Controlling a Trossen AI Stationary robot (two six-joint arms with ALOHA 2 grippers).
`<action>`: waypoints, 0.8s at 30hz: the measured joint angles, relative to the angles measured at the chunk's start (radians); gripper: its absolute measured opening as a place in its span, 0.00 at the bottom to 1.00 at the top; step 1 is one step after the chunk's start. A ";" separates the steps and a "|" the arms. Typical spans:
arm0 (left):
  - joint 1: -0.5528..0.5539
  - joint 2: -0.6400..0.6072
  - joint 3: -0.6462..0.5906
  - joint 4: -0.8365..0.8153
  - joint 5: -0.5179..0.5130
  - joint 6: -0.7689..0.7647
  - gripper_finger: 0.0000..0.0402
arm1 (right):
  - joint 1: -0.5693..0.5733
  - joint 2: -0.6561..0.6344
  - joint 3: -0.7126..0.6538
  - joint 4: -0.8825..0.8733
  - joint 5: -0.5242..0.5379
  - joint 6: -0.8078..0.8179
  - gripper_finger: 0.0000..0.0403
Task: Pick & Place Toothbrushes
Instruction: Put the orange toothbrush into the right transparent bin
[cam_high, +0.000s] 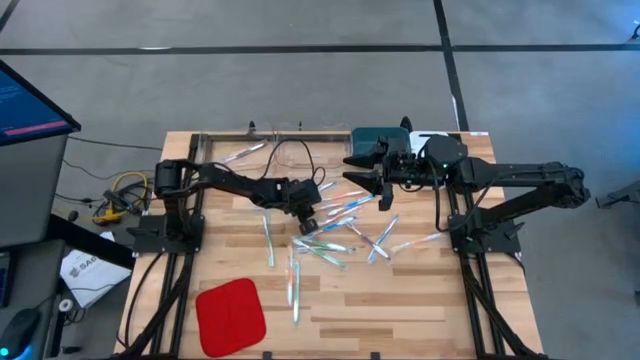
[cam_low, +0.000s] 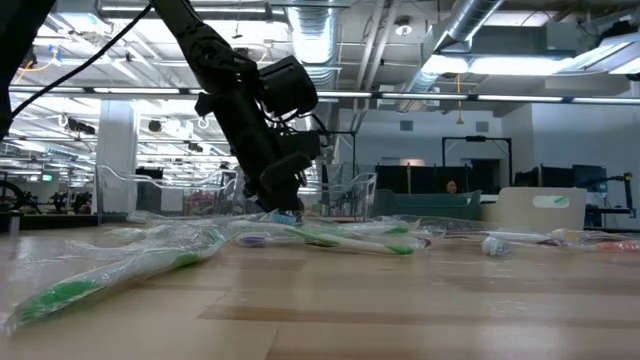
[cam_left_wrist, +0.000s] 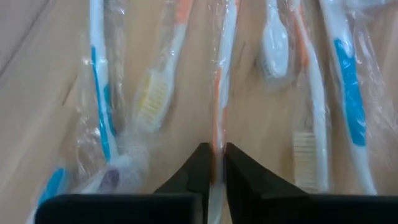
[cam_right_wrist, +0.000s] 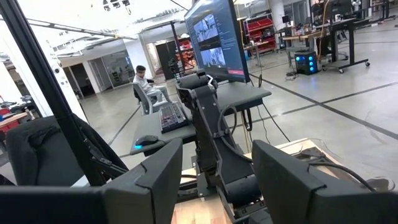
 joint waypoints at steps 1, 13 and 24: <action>-0.002 -0.007 0.000 -0.016 0.004 0.000 0.06 | 0.000 0.000 0.000 0.000 0.000 0.000 0.47; -0.004 -0.222 0.000 -0.133 -0.023 -0.015 0.03 | -0.010 0.000 0.000 0.004 0.000 0.001 0.47; 0.067 -0.415 0.007 -0.153 -0.087 0.062 0.03 | -0.033 0.000 0.000 0.012 0.000 -0.001 0.47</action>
